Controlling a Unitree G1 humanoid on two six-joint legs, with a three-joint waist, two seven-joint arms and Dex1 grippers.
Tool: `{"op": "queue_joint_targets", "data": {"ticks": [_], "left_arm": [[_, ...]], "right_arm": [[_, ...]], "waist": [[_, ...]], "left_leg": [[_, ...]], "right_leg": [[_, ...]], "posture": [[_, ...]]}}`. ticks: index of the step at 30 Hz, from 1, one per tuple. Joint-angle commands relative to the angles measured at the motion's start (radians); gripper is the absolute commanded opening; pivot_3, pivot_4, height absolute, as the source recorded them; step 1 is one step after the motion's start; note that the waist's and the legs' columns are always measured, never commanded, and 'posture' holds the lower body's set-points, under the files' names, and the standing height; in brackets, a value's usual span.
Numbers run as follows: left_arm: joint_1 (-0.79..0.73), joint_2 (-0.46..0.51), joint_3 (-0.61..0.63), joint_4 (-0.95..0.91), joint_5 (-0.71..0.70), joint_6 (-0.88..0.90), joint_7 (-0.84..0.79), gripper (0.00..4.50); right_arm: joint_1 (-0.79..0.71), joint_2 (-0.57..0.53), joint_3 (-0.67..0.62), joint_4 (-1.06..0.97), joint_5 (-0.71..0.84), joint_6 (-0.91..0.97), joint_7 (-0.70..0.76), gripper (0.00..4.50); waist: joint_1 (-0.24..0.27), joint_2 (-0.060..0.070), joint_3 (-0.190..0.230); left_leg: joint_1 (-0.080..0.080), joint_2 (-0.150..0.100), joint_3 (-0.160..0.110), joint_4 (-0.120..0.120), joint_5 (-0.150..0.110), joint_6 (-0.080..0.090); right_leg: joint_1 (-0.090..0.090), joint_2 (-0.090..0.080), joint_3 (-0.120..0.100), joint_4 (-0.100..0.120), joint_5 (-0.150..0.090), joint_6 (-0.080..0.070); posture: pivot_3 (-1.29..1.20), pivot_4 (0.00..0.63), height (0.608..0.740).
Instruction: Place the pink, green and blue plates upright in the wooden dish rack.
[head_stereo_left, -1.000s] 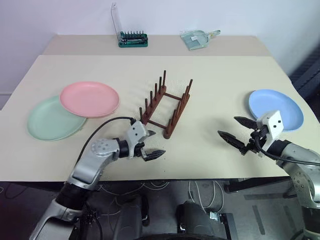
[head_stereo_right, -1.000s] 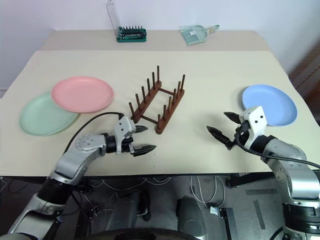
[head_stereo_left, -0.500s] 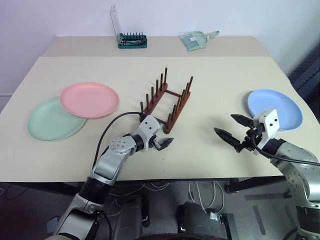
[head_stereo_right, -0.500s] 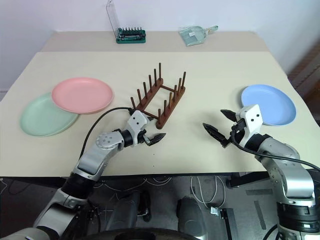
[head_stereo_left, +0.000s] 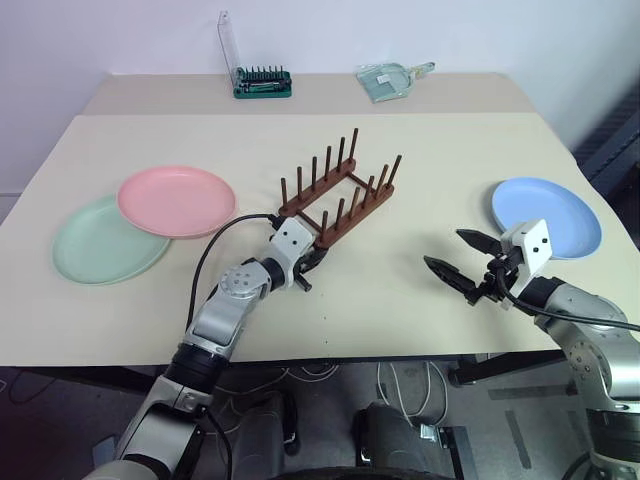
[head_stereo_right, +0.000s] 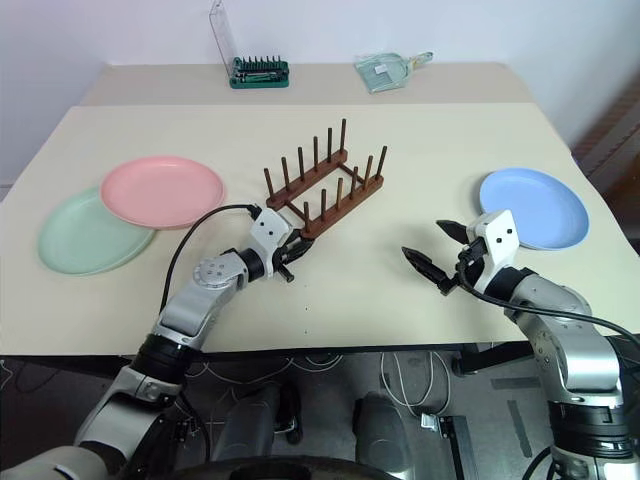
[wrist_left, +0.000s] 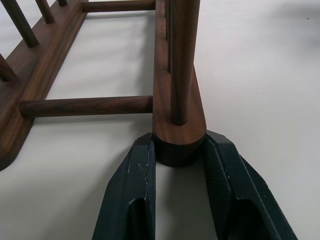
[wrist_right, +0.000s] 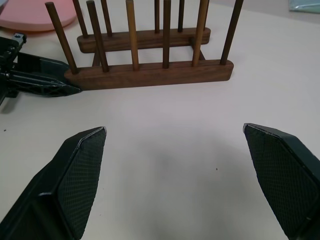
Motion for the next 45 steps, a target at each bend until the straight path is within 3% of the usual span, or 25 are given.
{"op": "queue_joint_targets", "data": {"ticks": [1,4,12,23,30,31,34,37,41,44,45], "left_arm": [[-0.004,0.038,0.019,0.055,0.027,-0.031,-0.021,0.77],[-0.014,0.054,0.031,0.067,-0.01,-0.093,-0.096,0.77],[-0.086,0.176,-0.025,0.107,-0.118,-0.26,-0.592,0.77],[-0.227,0.117,-0.019,0.359,-0.091,-0.357,-0.718,0.77],[-0.216,0.133,0.015,0.384,-0.079,-0.346,-0.682,4.25],[-0.206,0.143,0.021,0.371,-0.083,-0.332,-0.677,4.42],[-0.145,0.189,0.049,0.278,-0.111,-0.264,-0.68,4.5],[-0.077,0.234,0.071,0.17,-0.132,-0.204,-0.68,3.58],[-0.009,0.268,0.062,0.017,-0.191,-0.109,-0.725,1.54],[0.018,0.265,0.039,-0.078,-0.218,-0.037,-0.733,0.06],[0.024,0.261,0.029,-0.103,-0.215,-0.02,-0.725,0.06]], "right_arm": [[0.018,0.01,-0.015,-0.031,0.004,-0.023,-0.001,4.5],[0.029,0.014,-0.012,-0.041,0.005,-0.023,-0.004,4.5],[0.126,-0.039,0.0,-0.098,-0.013,0.007,0.029,4.5],[0.171,-0.03,-0.028,-0.215,0.006,0.077,-0.032,4.5],[0.183,-0.046,-0.049,-0.24,0.021,0.107,-0.04,4.5],[0.186,-0.047,-0.049,-0.24,0.019,0.109,-0.038,4.5],[0.194,-0.058,-0.043,-0.234,0.007,0.117,-0.031,3.64],[0.191,-0.071,-0.03,-0.218,0.002,0.123,-0.019,2.21],[0.183,-0.091,0.003,-0.186,-0.029,0.122,-0.003,0.07],[0.17,-0.096,0.031,-0.164,-0.056,0.114,-0.003,0.0],[0.165,-0.098,0.039,-0.157,-0.067,0.114,-0.004,0.0]], "waist": [[-0.002,0.0,0.0],[-0.004,0.0,0.0],[0.005,0.0,0.0],[0.002,0.0,0.0],[0.001,0.0,0.0],[0.001,0.0,0.0],[-0.002,0.0,0.0],[-0.001,0.0,0.0],[0.0,0.0,0.0],[0.003,0.0,0.0],[0.003,0.0,0.0]], "left_leg": [[0.0,0.0,0.0,0.0,0.0,0.0],[0.0,0.0,0.0,0.0,0.0,0.0],[-0.003,-0.001,0.001,-0.001,0.0,0.0],[-0.004,-0.001,0.0,0.0,0.0,0.001],[-0.005,-0.001,0.0,0.0,0.0,0.001],[-0.005,-0.001,0.0,0.0,-0.001,0.001],[-0.005,0.0,0.0,0.0,0.0,0.001],[-0.004,0.0,0.0,0.0,0.0,0.001],[-0.004,-0.001,0.0,0.0,0.0,0.001],[-0.004,-0.001,0.0,0.0,0.0,0.001],[-0.005,-0.001,0.0,0.0,-0.001,0.001]], "right_leg": [[0.0,0.0,0.0,0.0,0.0,0.0],[0.0,0.0,0.0,0.0,0.0,0.0],[-0.003,0.0,-0.001,-0.002,0.0,0.0],[-0.004,0.0,-0.001,-0.001,0.0,0.0],[-0.004,0.0,-0.001,-0.001,0.0,0.0],[-0.004,0.0,0.0,-0.001,0.0,0.0],[-0.005,0.0,0.0,-0.001,0.0,0.0],[-0.004,0.0,0.0,-0.001,0.0,0.0],[-0.004,0.0,0.0,-0.001,0.0,0.0],[-0.004,0.0,-0.001,-0.001,0.0,0.0],[-0.004,0.0,0.0,-0.001,0.0,0.0]], "posture": [[0.0,0.15,0.732],[0.0,0.15,0.732],[0.0,0.15,0.732],[0.0,0.15,0.732],[0.0,0.15,0.732],[0.0,0.15,0.732],[0.0,0.15,0.732],[0.0,0.15,0.732],[0.0,0.15,0.732],[0.0,0.15,0.732],[0.0,0.15,0.732]]}}
